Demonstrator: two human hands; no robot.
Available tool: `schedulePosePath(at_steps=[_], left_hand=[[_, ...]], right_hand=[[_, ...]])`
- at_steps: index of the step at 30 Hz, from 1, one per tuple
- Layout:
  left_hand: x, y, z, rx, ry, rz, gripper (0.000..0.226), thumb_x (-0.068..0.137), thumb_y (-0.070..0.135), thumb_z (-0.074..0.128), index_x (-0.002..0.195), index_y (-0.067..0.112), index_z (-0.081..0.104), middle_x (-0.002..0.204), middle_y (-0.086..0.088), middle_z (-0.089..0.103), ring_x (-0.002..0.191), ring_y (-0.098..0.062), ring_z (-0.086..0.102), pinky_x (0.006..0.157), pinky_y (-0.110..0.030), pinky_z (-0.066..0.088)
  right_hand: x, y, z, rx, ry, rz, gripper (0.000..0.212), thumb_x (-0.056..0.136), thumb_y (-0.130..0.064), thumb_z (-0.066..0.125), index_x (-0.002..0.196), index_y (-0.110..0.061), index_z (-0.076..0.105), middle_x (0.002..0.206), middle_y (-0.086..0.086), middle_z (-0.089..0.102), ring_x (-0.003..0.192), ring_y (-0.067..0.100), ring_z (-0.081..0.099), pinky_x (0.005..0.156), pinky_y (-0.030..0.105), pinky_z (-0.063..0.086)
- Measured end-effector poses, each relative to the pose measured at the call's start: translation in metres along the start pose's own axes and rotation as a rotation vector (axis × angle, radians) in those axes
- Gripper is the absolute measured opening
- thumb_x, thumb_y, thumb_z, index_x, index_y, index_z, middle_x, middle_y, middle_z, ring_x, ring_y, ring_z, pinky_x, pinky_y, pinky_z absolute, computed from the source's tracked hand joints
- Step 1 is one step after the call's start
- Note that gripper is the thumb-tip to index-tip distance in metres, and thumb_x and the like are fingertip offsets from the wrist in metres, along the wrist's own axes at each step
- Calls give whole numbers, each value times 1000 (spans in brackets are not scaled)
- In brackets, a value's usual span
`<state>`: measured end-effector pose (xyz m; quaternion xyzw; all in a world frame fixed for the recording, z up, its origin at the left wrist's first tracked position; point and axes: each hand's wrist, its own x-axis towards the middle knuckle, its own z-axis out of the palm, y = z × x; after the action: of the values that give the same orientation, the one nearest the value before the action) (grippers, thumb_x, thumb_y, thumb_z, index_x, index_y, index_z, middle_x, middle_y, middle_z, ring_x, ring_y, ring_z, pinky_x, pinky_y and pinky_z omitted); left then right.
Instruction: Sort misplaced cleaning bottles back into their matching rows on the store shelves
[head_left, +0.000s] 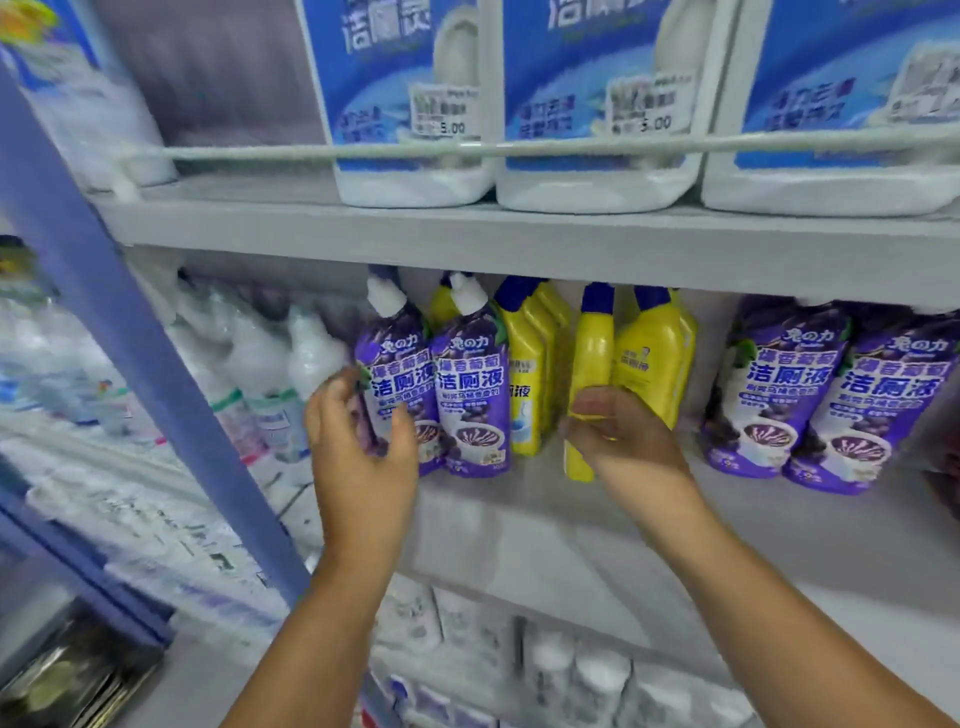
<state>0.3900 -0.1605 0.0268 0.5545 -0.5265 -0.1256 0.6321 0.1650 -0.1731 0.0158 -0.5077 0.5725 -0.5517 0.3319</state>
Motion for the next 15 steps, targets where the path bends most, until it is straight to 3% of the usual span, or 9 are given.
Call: schedulePosePath(at_steps=[2, 5, 6, 8, 10, 12, 15], left_hand=[[27, 0, -5, 81, -25, 129, 48, 92, 13, 68, 136, 16, 52, 133, 4, 47, 111, 12, 48, 96, -1, 34], [64, -6, -4, 121, -137, 140, 60, 89, 12, 74, 143, 10, 49, 134, -1, 49, 113, 4, 45, 96, 3, 28], [69, -10, 0, 126, -178, 154, 64, 89, 15, 74, 146, 9, 47, 136, -3, 51, 117, -2, 48, 100, -1, 31], [74, -16, 8, 182, -253, 197, 71, 89, 26, 73, 151, 13, 42, 139, -12, 55, 125, -24, 54, 106, -27, 44], [79, -22, 12, 231, -259, 221, 71, 87, 29, 73, 150, 14, 44, 133, -17, 56, 121, -36, 56, 100, -43, 50], [81, -27, 14, 250, -234, 234, 66, 86, 27, 75, 145, 12, 50, 125, -19, 56, 113, -39, 58, 92, -44, 52], [68, -42, 14, 157, -307, 140, 63, 84, 31, 80, 140, 15, 54, 122, -10, 63, 109, -32, 62, 87, -37, 53]], right_hand=[[9, -26, 42, -45, -7, -112, 30, 87, -8, 74, 99, -31, 58, 95, -17, 63, 90, 9, 62, 77, 15, 51], [29, -50, 83, -160, 17, -274, 43, 86, -22, 77, 123, -28, 58, 119, -9, 63, 110, 8, 61, 97, 33, 52], [34, -56, 90, -235, 38, -305, 55, 84, -28, 78, 134, -24, 55, 131, -3, 61, 120, 14, 58, 102, 34, 49], [40, -61, 98, -319, 69, -326, 69, 82, -33, 80, 143, -20, 50, 140, 1, 57, 128, 18, 53, 103, 25, 42], [40, -64, 101, -298, 74, -282, 71, 80, -37, 83, 142, -25, 51, 134, -6, 61, 122, 13, 56, 98, 21, 43], [39, -63, 100, -213, 37, -184, 66, 77, -39, 85, 135, -33, 53, 121, -14, 67, 111, 8, 64, 96, 28, 52], [34, -50, 95, -164, -21, -118, 57, 75, -37, 87, 124, -33, 56, 113, -13, 72, 101, 6, 70, 90, 34, 58]])
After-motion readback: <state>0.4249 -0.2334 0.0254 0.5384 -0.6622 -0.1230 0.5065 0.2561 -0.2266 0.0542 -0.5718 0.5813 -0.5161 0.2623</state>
